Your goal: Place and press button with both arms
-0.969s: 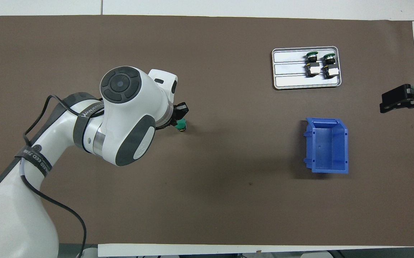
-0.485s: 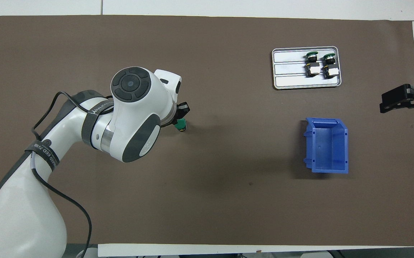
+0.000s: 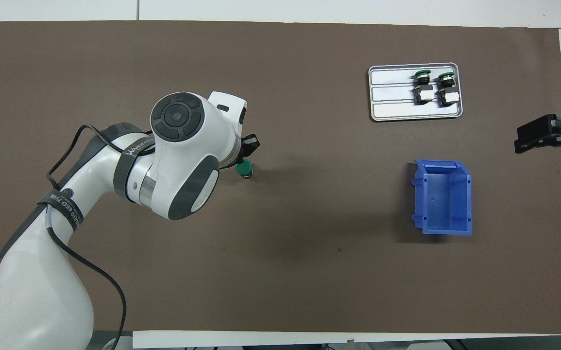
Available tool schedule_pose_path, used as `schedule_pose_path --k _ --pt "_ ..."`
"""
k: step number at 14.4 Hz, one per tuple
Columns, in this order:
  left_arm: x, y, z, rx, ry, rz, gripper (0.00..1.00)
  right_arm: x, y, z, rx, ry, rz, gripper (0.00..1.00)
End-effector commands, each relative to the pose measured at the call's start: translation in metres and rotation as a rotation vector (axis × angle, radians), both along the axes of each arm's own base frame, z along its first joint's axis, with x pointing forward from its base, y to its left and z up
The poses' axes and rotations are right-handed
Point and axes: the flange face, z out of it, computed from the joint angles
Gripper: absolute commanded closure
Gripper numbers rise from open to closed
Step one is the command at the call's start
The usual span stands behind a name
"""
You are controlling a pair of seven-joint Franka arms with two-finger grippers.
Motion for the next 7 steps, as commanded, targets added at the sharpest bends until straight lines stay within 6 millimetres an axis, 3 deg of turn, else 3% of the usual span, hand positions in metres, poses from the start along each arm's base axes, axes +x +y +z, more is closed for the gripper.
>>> schedule_pose_path --k 1,7 --pt "-0.005 -0.005 -0.010 0.010 -0.012 0.008 1.00 -0.007 -0.001 0.001 0.008 -0.002 0.012 0.02" --pt "-0.014 -0.002 -0.027 0.018 -0.003 0.001 1.00 -0.007 -0.001 0.001 0.008 -0.002 0.012 0.02"
